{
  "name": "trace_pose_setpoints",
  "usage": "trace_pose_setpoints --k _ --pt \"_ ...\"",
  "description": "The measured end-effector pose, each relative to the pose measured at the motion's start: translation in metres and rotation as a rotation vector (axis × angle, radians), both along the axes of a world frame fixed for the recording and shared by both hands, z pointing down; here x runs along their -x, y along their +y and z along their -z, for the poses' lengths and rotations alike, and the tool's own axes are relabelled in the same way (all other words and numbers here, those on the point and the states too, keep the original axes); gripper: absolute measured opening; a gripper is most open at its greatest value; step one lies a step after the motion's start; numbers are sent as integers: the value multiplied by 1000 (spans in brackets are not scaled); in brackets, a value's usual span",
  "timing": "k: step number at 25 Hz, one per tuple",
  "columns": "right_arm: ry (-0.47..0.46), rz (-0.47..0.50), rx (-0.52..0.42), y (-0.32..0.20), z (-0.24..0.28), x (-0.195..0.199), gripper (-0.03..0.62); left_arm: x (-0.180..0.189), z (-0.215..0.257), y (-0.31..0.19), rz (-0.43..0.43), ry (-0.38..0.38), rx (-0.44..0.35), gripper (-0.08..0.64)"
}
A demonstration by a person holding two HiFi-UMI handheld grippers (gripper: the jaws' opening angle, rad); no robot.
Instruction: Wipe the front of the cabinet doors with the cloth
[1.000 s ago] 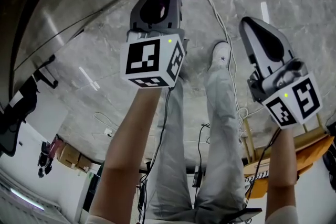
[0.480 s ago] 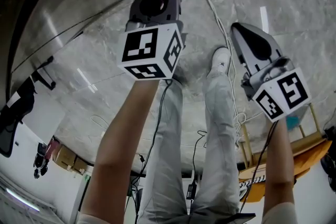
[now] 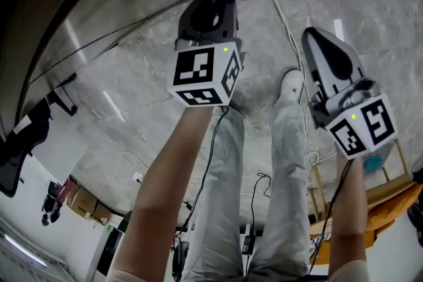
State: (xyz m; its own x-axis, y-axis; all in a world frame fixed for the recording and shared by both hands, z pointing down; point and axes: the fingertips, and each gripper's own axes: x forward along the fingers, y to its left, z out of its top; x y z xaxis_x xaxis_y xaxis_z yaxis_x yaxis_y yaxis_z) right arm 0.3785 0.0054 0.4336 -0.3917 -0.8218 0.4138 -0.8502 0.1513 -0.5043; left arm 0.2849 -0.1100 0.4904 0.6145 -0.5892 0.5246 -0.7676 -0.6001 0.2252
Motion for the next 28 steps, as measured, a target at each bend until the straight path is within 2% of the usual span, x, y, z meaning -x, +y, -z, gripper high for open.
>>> trace_pose_setpoints --k 6,15,23,28 --pt "38 72 26 1 -8 30 28 49 -11 -9 36 -16 27 78" --pt "29 124 8 -10 -11 87 28 124 -12 -20 66 -61 19 78" --pt "33 174 9 -23 -8 126 28 169 -12 -27 105 -64 19 78" --pt "40 189 2 -32 -6 140 28 212 -14 -35 170 -82 19 78"
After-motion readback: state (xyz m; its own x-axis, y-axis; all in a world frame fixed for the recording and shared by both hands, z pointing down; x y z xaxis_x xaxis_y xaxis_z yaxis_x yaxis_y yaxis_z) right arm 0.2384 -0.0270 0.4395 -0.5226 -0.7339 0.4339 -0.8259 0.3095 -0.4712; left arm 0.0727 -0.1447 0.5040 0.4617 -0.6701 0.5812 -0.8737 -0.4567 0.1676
